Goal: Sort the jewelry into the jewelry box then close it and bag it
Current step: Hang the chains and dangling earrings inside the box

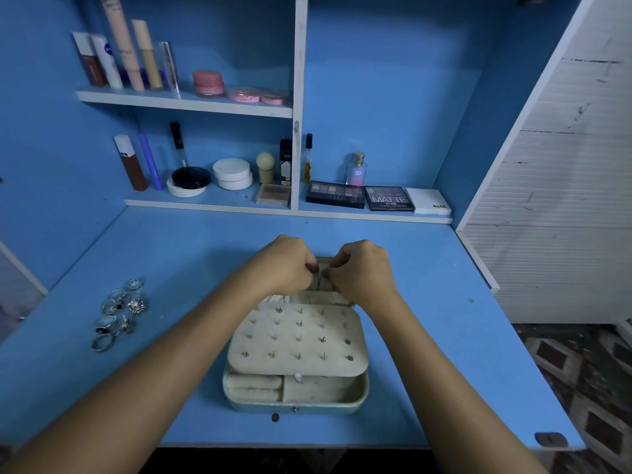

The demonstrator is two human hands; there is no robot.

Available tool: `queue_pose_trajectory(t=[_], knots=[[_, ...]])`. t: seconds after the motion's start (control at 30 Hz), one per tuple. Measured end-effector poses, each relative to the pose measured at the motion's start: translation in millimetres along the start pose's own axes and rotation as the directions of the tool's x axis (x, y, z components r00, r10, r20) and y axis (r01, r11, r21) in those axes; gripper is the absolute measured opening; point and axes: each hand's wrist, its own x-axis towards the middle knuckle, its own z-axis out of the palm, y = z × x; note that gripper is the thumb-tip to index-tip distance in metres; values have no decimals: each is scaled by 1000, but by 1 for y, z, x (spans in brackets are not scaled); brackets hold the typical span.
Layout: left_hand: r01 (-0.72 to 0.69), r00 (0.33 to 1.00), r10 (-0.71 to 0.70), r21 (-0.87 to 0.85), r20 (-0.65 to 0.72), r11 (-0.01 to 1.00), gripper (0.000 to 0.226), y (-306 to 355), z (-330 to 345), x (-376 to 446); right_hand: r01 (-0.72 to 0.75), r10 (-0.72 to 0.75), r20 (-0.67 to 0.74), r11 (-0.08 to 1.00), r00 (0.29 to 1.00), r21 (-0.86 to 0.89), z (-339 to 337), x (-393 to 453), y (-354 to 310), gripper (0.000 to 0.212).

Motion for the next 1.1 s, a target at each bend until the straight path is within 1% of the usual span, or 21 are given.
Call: queue_pose_trajectory(t=[0.1,0.2,0.3,0.37,0.53,0.6,0.67,0.73,0.83,0.9,0.97,1.1], knots=[[54,998,-59,-178,-21,982,41,-6,-4,-4,16,-18,44,999,999,42,-11,-5,-2,13],[99,994,-106,-374,1,922,41,-12,-2,-3,13,-18,113,999,993,47,-23,-10,-9,23],[146,989,-140,-583,56,799,38,-12,-1,-4,-11,1,148,997,989,70,-30,-12,-15,31],[151,988,-142,-626,65,765,36,-10,-1,-4,-11,-3,139,995,990,100,-30,-11,-17,32],[125,990,-138,-625,28,771,26,-13,-1,-4,-6,-25,163,982,986,187,-27,-11,-15,23],[112,992,-122,-612,26,783,21,-14,-2,-4,-17,-30,192,971,981,236,-27,-10,-13,25],[95,994,-104,-587,19,804,20,-17,-1,-5,-15,-35,192,968,981,252,-27,-8,-11,28],[54,996,-80,-480,-33,875,20,-22,0,-7,20,-57,174,978,983,209,-26,-8,-8,30],[-16,998,-4,-294,-66,956,20,-24,2,-13,76,-88,178,994,980,73,-27,-10,-5,29],[-56,997,44,-233,-58,971,22,-24,3,-14,89,-87,207,996,974,-2,-28,-12,-4,30],[-76,997,67,-210,-47,975,22,-23,4,-14,106,-91,244,993,966,-49,-28,-13,-4,32],[-114,993,113,-166,-17,980,25,-20,6,-13,150,-117,277,983,954,-102,-28,-16,-3,28]])
